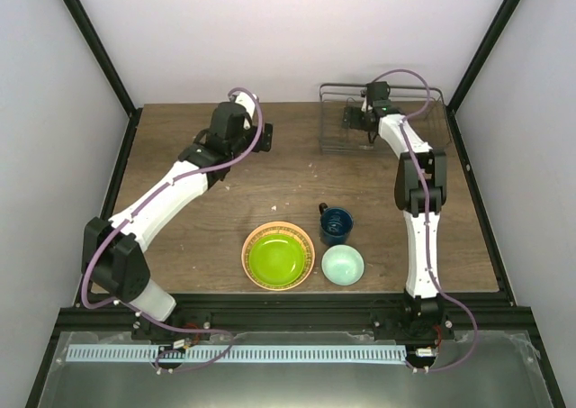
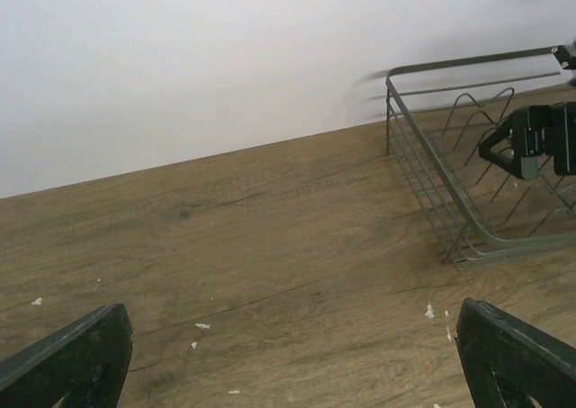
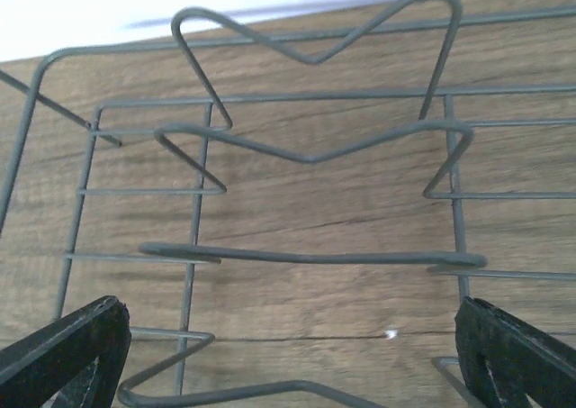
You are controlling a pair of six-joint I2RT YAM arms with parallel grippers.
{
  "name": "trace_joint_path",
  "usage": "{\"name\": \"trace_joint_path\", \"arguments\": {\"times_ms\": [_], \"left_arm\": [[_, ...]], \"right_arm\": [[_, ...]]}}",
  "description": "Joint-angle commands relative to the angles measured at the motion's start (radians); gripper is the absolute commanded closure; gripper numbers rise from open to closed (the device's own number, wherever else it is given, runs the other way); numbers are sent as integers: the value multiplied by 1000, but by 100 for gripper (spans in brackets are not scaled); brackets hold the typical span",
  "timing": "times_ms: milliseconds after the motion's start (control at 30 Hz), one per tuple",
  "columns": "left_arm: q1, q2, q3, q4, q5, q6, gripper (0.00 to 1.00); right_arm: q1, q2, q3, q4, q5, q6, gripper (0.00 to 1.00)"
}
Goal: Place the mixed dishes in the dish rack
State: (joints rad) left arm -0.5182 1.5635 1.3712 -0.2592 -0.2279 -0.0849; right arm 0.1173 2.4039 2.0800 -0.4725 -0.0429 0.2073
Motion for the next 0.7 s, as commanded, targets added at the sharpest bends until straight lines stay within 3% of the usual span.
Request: {"name": "trace_joint_path", "arguments": {"times_ms": [0,667], "left_arm": [[10,-40,-17,-3,-23,10,0],[22,-100,-53,-18,-40,11,0]], "right_arm": [[53,18,15,-63,-22,-3,0],[213,-13,13,-163,55,48,0]]}}
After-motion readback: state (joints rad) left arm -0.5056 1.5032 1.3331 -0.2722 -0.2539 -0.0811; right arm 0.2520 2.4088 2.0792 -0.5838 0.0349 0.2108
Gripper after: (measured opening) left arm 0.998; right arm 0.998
